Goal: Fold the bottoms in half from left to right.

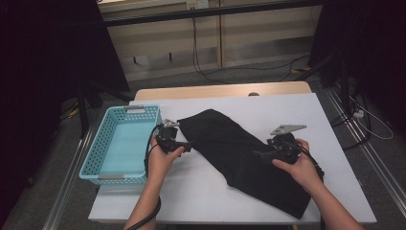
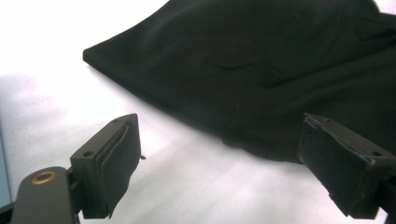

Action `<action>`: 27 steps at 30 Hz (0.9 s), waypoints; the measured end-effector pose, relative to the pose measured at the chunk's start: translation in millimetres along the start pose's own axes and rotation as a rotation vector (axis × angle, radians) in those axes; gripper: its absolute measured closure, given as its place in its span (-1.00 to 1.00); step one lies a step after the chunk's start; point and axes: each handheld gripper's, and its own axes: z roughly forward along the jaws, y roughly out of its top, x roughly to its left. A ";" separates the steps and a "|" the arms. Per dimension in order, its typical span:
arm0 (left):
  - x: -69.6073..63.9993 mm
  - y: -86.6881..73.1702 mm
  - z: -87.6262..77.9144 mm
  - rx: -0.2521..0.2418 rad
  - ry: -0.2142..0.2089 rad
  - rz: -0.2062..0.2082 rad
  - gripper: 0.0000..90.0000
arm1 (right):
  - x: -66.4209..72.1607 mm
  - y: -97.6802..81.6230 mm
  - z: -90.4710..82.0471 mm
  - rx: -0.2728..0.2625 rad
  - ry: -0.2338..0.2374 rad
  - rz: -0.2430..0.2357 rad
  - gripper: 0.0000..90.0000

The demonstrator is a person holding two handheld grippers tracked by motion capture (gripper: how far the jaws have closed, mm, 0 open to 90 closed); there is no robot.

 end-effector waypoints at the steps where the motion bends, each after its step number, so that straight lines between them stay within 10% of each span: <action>1: 0.0 0.0 0.0 0.000 0.000 0.000 -0.70 | 0.0 0.0 0.0 0.000 0.000 0.000 -0.51; 27: 16.2 30.0 12.7 -0.002 0.040 -0.037 -0.84 | 0.9 -33.5 -39.0 -0.037 -0.015 -0.013 -0.64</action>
